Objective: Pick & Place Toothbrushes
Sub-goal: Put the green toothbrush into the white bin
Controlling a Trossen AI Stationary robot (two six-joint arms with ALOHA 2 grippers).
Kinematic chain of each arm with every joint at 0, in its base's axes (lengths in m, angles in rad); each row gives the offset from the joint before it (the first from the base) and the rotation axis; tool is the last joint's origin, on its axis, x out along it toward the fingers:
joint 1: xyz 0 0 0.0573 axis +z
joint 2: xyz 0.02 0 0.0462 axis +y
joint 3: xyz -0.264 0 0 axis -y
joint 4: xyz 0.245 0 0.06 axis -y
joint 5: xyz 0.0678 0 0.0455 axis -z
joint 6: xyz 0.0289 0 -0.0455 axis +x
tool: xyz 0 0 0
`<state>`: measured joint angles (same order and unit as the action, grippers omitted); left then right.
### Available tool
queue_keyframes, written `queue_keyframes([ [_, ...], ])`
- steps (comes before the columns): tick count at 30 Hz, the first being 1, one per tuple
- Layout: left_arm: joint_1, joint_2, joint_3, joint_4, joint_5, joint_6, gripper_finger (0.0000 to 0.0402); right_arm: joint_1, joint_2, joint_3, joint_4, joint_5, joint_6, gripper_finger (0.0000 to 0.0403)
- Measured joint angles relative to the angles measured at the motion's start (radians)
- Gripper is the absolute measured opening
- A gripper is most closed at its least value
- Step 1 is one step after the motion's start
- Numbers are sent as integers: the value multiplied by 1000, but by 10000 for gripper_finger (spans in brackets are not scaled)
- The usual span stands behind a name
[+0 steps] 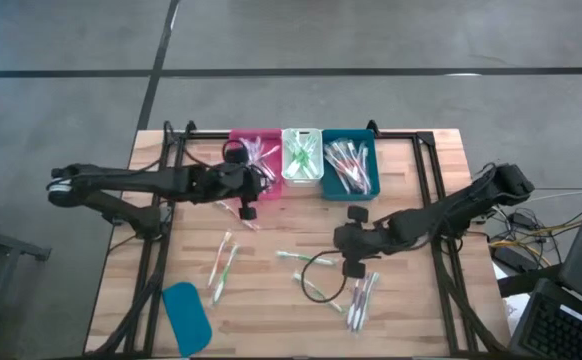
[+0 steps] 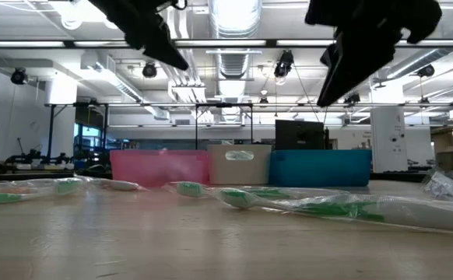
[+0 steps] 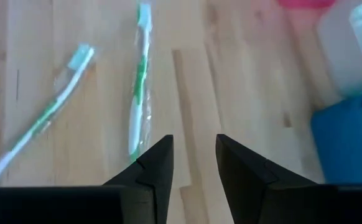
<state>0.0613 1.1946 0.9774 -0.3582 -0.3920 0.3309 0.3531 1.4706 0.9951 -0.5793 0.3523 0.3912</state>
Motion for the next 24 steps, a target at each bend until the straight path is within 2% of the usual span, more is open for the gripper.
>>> queue_keyframes([
  [4, -3, -38, -29, 15, 59, -261, 117, -1, 84, 16, 54, -59, -3, 108],
  [6, -4, -46, -61, 71, 65, -311, 117, 0, 127, 30, 74, -89, -19, 107],
  [14, -6, -51, -202, 325, 89, -335, 117, -3, 282, 119, 75, -138, -34, 137],
  [24, -5, -52, -254, 356, 89, -333, 117, -39, 403, 185, 69, -152, -29, 189],
])
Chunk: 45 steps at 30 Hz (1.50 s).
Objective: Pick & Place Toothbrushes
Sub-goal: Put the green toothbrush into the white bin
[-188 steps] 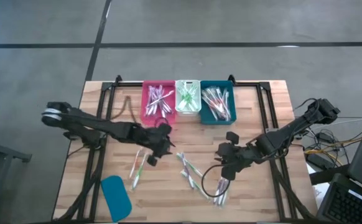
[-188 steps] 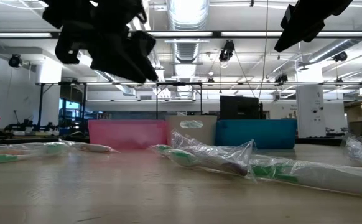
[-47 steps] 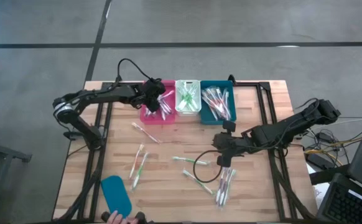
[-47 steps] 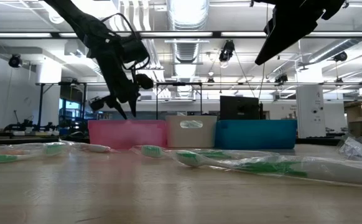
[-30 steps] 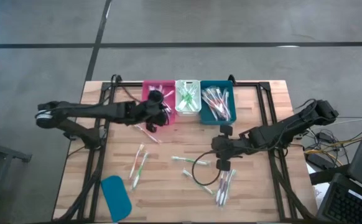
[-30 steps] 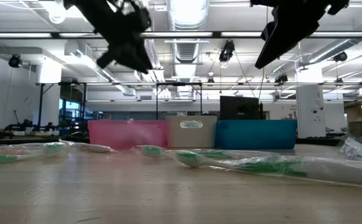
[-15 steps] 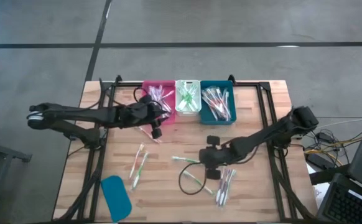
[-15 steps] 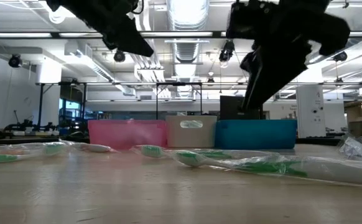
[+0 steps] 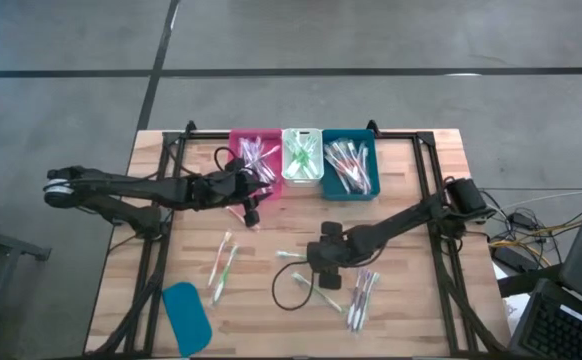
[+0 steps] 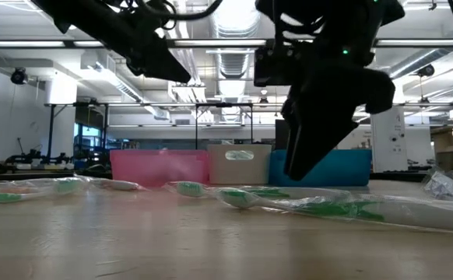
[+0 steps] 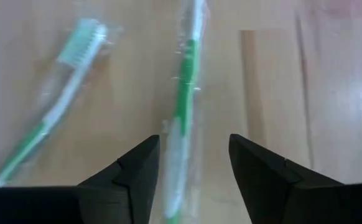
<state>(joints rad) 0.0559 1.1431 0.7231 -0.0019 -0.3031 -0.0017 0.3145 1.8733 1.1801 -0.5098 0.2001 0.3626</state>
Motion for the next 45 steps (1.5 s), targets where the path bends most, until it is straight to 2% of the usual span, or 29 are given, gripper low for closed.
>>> queue_keyframes([
  [5, 0, 0, 0, 12, 0, 4, 119, -35, 18, -13, -3, -2, 10, 193],
  [8, 0, 0, 0, 16, 0, 4, 119, -51, 26, -18, 3, -42, 26, 185],
  [14, 0, -1, 0, 23, 0, 3, 120, -53, 54, -22, 25, -123, 28, 161],
  [21, 0, -1, -4, 27, 0, 3, 120, -53, 94, -17, 20, -126, 23, 132],
  [25, 0, -1, -6, 28, -1, 2, 120, -54, 92, -18, 23, -125, 30, 95],
  [30, -1, -1, -6, 28, -1, 2, 120, -57, 59, -21, 19, -86, 60, 24],
  [37, 0, -1, -6, 32, -1, 1, 120, -92, -25, -25, -66, 52, 108, 17],
  [45, -2, -1, -6, 41, -1, -10, 120, -230, -153, -3, -83, 65, 177, 17],
])
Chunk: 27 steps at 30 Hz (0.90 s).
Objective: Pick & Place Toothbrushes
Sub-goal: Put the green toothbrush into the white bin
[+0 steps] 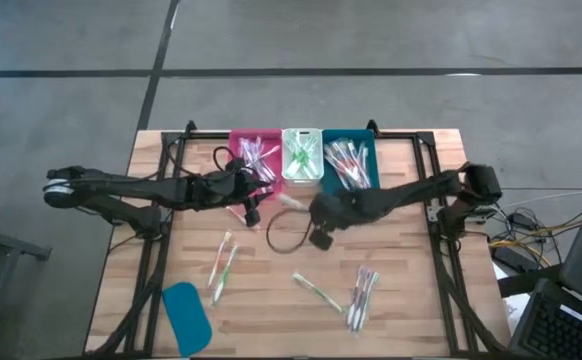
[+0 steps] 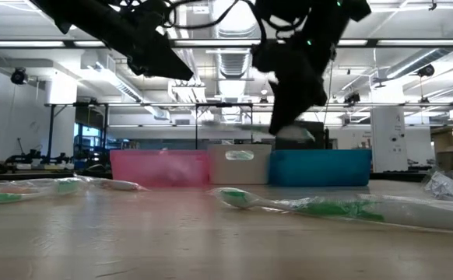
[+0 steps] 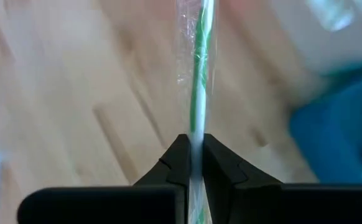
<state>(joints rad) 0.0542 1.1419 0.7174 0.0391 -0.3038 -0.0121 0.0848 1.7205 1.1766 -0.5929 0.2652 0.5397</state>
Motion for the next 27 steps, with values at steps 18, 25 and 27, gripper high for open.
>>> queue_keyframes([
  [18, -10, -2, 0, 58, 4, 24, 120, -369, -24, 221, -18, -71, 6, 20],
  [25, -10, -2, 0, 58, 4, 39, 120, -463, 68, 251, -17, -110, 1, 21],
  [27, -10, -2, 0, 57, 4, 39, 120, -477, 88, 252, -16, -110, 2, 21],
])
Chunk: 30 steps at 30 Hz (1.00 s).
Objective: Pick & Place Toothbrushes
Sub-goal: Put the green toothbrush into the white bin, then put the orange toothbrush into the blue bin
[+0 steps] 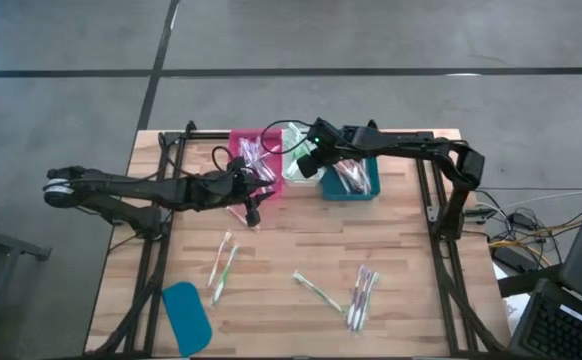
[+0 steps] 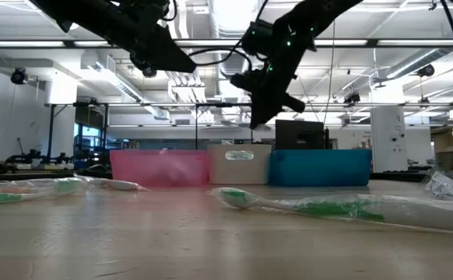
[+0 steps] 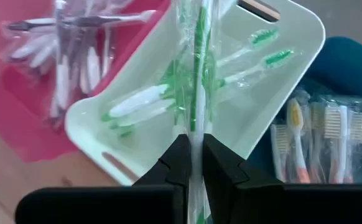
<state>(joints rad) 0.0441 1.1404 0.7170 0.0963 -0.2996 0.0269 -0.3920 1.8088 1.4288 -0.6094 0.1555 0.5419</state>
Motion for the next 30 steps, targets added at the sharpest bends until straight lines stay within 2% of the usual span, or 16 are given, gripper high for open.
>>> queue_keyframes([
  [14, 0, 0, -1, 0, 0, 0, 120, -36, 118, 0, 32, -35, 4, 29],
  [18, -1, 0, -2, 0, 0, 0, 120, -39, 126, 4, 34, -83, -31, 62],
  [25, -1, 0, -2, 0, 0, 0, 120, -40, 67, 8, 30, -86, -79, 142],
  [30, -1, 0, -2, -4, 0, 0, 120, -36, 9, 7, -60, -105, -82, 185],
])
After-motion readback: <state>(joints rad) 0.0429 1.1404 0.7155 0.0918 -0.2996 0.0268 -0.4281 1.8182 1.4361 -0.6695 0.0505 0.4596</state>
